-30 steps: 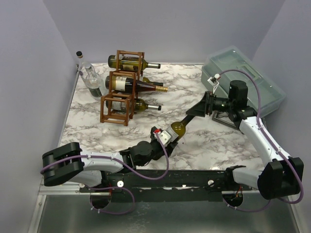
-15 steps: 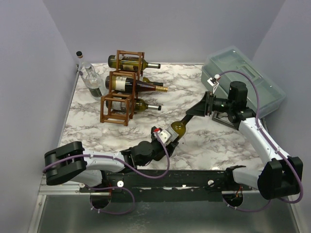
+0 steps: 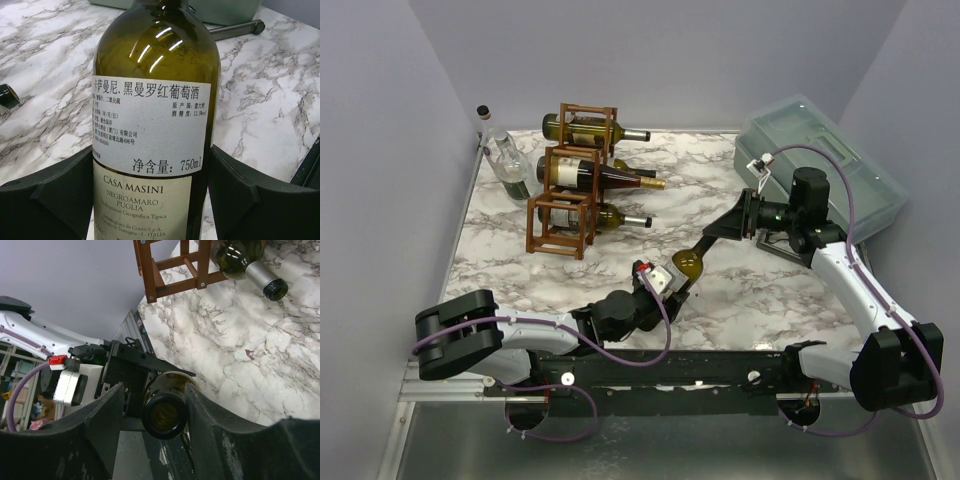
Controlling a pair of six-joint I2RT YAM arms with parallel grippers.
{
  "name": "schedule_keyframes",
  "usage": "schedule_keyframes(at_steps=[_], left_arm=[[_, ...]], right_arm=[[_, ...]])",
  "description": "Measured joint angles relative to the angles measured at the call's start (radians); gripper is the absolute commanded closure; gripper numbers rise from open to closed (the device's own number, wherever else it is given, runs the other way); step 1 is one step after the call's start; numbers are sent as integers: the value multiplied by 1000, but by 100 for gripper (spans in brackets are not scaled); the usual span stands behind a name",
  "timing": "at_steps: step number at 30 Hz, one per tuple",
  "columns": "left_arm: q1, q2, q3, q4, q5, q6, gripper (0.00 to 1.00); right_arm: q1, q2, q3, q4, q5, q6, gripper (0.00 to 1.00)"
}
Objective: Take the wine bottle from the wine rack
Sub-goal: Place the wine bottle at the center of the board.
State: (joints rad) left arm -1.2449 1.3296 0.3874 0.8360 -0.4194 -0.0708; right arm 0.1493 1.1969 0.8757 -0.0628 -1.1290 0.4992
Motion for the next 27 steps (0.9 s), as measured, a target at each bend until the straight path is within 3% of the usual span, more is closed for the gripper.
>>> schedule_keyframes(at_steps=[4, 11, 12, 13, 15, 19, 27], left_arm=[[0, 5, 5, 0, 0, -2, 100], [0, 11, 6, 0, 0, -16, 100], [0, 14, 6, 0, 1, -19, 100], [0, 18, 7, 0, 1, -20, 96], [0, 26, 10, 1, 3, -24, 76], [1, 35, 26, 14, 14, -33, 51], [12, 57, 63, 51, 27, -46, 30]], right_arm=[[0, 0, 0, -10, 6, -21, 56], [0, 0, 2, -56, 42, -93, 100], [0, 0, 3, -67, 43, -106, 100], [0, 0, 6, -76, 46, -118, 100], [2, 0, 22, -106, 53, -147, 100], [3, 2, 80, -183, 68, -204, 100], [9, 13, 200, -300, 115, -280, 100]])
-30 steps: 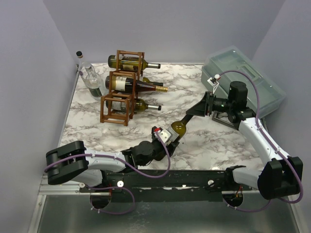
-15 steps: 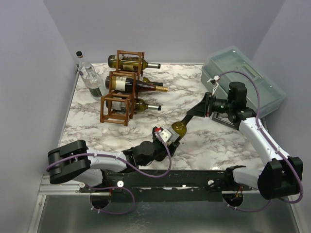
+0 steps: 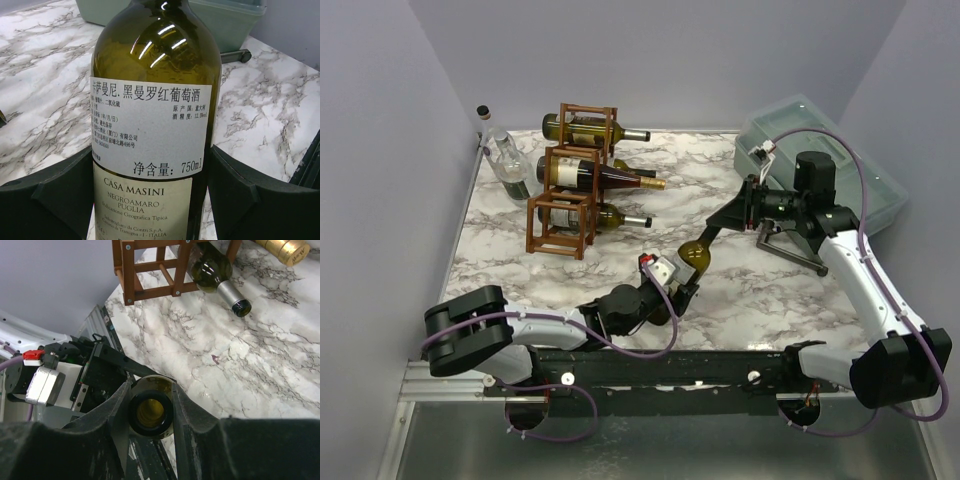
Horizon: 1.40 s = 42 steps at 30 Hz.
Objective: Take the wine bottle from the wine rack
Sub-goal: Place the wine bottle at the center of the board.
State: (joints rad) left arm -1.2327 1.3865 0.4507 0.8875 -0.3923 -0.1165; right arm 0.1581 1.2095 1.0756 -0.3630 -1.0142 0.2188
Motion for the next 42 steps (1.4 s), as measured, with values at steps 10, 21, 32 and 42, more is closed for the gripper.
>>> schedule_keyframes(at_steps=[10, 21, 32, 42], left_arm=[[9, 31, 13, 11, 24, -34, 9], [5, 29, 13, 47, 98, -47, 1], [39, -58, 11, 46, 185, -106, 1], [214, -189, 53, -167, 352, -324, 1]], right_arm=[[5, 10, 36, -68, 51, -53, 100], [-8, 25, 63, -50, 175, -127, 100], [-7, 37, 149, -95, 243, -230, 100], [-5, 71, 240, -186, 280, -349, 100]])
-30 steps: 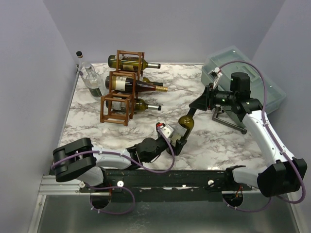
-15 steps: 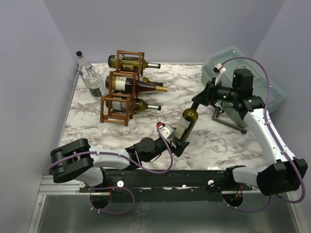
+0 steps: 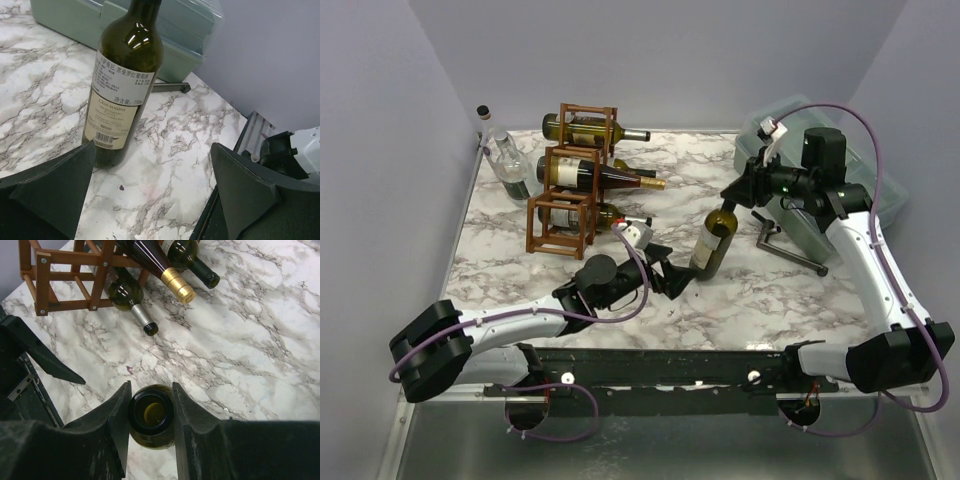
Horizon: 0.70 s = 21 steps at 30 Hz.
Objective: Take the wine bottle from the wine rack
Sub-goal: Place the wine bottle at the center of the board.
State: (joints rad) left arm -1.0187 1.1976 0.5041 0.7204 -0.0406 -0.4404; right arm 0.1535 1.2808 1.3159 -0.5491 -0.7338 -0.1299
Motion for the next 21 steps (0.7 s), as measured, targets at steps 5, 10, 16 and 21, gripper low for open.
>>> schedule_keyframes(at_steps=[5, 10, 16, 21], left_arm=[[0, -27, 40, -80, 29, 29, 1], [0, -21, 95, -146, 37, 106, 1], [0, 29, 196, -203, 45, 145, 1], [0, 64, 222, -225, 45, 152, 1]], right_arm=[[35, 19, 34, -41, 40, -46, 100], [119, 29, 42, -59, 98, -78, 100], [230, 27, 48, -59, 172, -111, 91], [264, 18, 45, -61, 201, -125, 76]])
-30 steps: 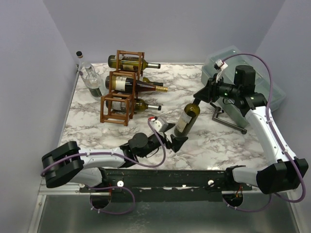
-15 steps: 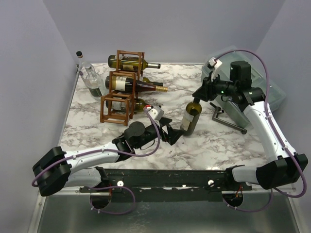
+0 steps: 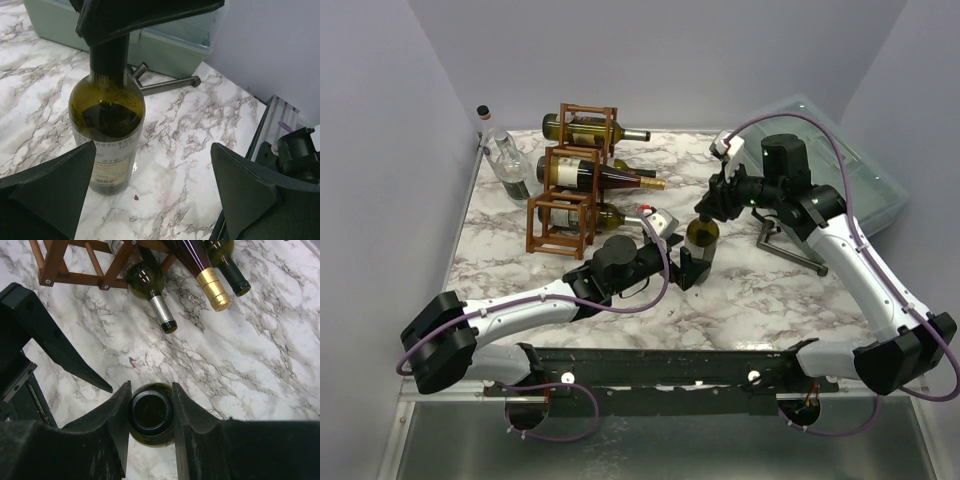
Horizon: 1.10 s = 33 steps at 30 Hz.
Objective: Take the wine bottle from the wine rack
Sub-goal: Place the wine bottle at the center of the board.
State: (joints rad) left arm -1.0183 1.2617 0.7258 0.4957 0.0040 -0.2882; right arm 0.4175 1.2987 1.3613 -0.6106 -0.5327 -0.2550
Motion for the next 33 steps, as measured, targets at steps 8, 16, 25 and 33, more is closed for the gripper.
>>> schedule_keyframes(at_steps=[8, 16, 25, 33], left_arm=[[0, 18, 0, -21, 0, 24, 1], [0, 18, 0, -21, 0, 39, 1], [0, 18, 0, -21, 0, 40, 1], [0, 18, 4, -24, -14, 31, 1]], right_arm=[[0, -37, -31, 2, 24, 0, 49], [0, -49, -35, 2, 27, 26, 29], [0, -49, 59, -24, 21, 78, 27], [-13, -53, 144, -10, 55, 144, 22]])
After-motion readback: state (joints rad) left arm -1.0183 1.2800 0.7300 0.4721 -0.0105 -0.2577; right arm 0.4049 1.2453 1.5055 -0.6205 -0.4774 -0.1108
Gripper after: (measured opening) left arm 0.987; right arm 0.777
